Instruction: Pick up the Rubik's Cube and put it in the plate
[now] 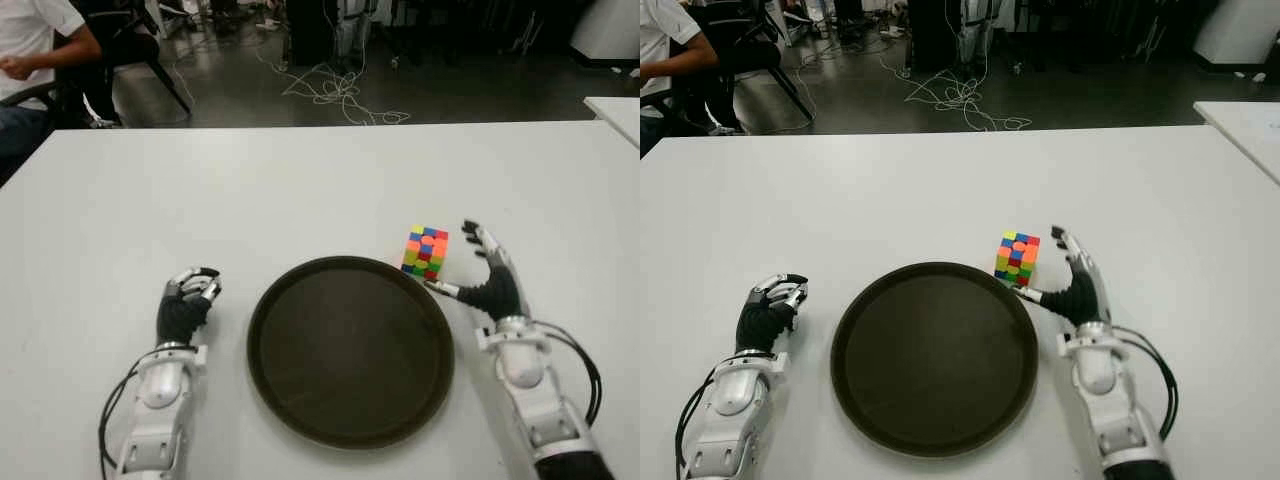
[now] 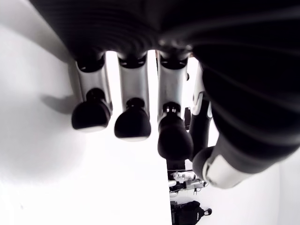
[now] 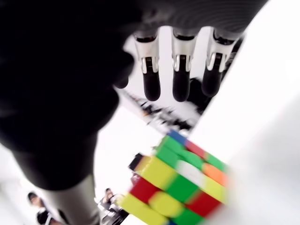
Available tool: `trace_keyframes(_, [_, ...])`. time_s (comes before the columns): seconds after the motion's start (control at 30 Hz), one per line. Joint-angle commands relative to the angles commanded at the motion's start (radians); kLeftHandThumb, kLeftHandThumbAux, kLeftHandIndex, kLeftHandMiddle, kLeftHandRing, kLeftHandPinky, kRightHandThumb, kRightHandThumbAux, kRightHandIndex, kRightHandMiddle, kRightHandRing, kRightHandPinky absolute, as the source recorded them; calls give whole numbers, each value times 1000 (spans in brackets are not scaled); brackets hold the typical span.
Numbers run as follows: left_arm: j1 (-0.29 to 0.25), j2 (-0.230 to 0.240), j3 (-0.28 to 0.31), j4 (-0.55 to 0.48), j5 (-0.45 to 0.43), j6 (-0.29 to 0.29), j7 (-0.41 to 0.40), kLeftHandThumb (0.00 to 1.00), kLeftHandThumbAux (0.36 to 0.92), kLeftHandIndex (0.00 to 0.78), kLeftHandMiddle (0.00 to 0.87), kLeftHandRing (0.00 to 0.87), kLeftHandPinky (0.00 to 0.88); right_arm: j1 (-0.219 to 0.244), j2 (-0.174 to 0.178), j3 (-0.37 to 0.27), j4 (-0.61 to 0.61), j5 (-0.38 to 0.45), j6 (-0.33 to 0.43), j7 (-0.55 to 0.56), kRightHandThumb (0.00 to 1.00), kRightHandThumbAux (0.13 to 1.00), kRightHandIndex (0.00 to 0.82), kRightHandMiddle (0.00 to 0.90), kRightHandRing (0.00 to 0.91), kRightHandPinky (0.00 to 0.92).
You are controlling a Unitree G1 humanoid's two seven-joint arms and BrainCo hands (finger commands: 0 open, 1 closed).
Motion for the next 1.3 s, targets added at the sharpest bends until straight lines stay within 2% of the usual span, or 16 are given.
trace_keyframes(0.1, [-1, -4, 2, 4, -2, 0, 4, 711, 704, 444, 816, 823, 814, -11, -22, 13, -18, -24, 7, 21, 0, 881, 74, 88, 91, 131])
trace_keyframes(0.3, [1, -11, 1, 2, -5, 2, 4, 711, 703, 444, 814, 825, 819, -33, -41, 34, -40, -64, 36, 48, 0, 915, 53, 73, 74, 135])
trace_keyframes(0.47, [1, -14, 2, 2, -7, 1, 1, 711, 703, 445, 812, 825, 818, -41, -47, 40, -56, -76, 67, 76, 0, 933, 48, 83, 90, 177])
trace_keyframes(0.7, [0, -16, 3, 6, -8, -5, -2, 712, 703, 444, 807, 817, 807, -53, -56, 52, -75, -97, 114, 108, 0, 921, 37, 90, 107, 177])
trace_keyframes(1.3, [-4, -23, 4, 6, -21, 4, -6, 711, 704, 444, 811, 820, 814, -96, -73, 68, -83, -111, 162, 158, 0, 869, 34, 82, 123, 203])
